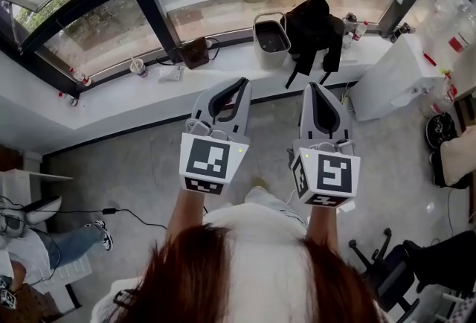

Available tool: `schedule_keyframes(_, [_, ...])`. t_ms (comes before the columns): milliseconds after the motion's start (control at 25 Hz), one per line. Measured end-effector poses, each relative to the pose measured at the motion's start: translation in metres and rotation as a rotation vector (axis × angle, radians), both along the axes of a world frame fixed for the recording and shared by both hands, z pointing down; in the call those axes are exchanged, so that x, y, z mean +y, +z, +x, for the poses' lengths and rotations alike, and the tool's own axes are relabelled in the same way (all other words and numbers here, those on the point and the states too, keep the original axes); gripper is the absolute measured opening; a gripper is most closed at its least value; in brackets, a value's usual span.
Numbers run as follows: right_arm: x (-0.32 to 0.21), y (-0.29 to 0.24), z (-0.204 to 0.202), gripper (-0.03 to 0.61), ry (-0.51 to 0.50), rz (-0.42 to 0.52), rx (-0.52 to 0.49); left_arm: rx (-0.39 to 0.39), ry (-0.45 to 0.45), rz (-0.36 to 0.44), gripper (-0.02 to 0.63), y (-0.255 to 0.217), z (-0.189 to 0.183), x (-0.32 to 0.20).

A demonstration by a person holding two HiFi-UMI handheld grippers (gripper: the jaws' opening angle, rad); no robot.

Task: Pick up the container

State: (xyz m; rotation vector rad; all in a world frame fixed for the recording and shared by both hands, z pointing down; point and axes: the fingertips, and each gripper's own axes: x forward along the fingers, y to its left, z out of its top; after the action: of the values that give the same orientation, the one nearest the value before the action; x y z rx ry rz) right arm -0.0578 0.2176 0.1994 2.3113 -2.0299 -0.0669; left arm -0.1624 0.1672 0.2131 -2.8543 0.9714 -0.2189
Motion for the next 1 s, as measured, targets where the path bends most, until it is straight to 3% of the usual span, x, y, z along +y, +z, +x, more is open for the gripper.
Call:
schedule_keyframes(400, [-0.041,0.007,0.075,0.025,-0.042,-0.003,-0.028,-0.024,-0.045,0.002,0.018,0.005,0.07,-0.04])
schedule_keyframes(1000, [-0.096,0.024,0.114,0.025,-0.045,-0.028,-0.052,-0.065,-0.053,-0.005,0.018,0.015,0.106,-0.091])
